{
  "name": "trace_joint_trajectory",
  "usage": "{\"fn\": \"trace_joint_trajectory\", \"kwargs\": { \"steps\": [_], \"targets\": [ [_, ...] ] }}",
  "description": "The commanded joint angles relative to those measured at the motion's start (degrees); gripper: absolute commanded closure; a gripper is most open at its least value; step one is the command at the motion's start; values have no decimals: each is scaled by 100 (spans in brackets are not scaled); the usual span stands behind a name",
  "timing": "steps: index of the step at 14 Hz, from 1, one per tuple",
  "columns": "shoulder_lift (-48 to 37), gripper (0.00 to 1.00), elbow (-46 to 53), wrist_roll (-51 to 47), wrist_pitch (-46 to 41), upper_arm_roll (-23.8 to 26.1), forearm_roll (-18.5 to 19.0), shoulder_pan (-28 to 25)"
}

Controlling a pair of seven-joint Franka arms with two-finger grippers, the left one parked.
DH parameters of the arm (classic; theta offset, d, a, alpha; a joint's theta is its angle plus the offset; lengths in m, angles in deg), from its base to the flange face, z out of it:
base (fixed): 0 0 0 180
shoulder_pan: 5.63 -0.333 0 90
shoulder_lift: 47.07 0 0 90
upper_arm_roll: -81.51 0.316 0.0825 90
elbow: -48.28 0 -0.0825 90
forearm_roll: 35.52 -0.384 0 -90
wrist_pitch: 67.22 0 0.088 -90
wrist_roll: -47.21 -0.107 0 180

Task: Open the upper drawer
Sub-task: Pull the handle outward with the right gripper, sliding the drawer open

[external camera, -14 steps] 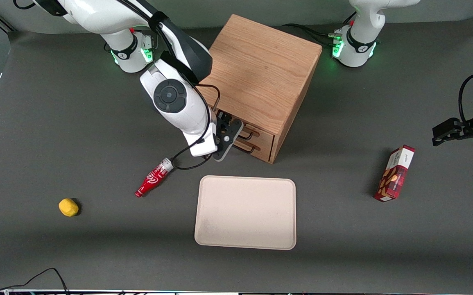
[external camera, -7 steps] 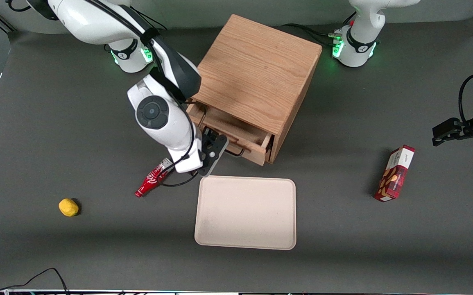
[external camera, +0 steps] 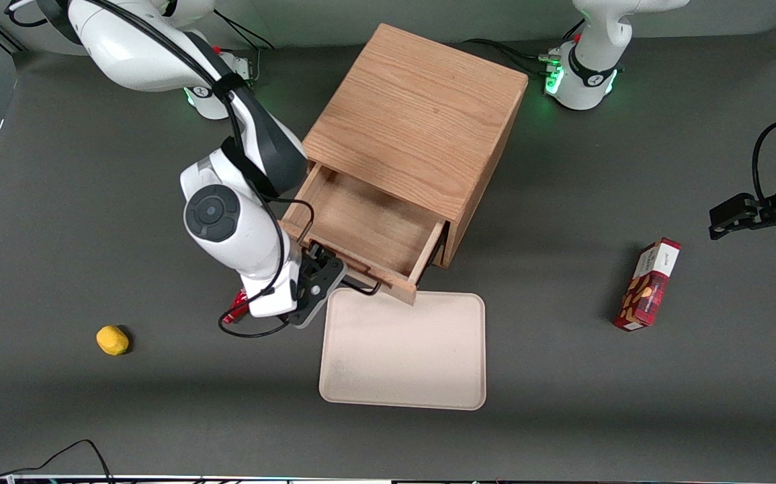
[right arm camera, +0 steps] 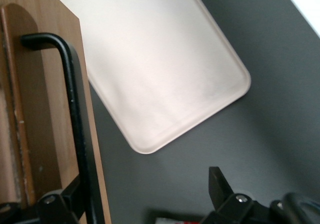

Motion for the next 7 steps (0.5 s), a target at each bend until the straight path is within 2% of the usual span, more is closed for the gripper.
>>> {"fn": "trace_joint_trajectory", "kwargs": {
  "steps": [1,7],
  "targets": [
    [285,0,494,245,84,-184,59,6],
    [347,0,521,245,620,-281,59,208]
  ]
}}
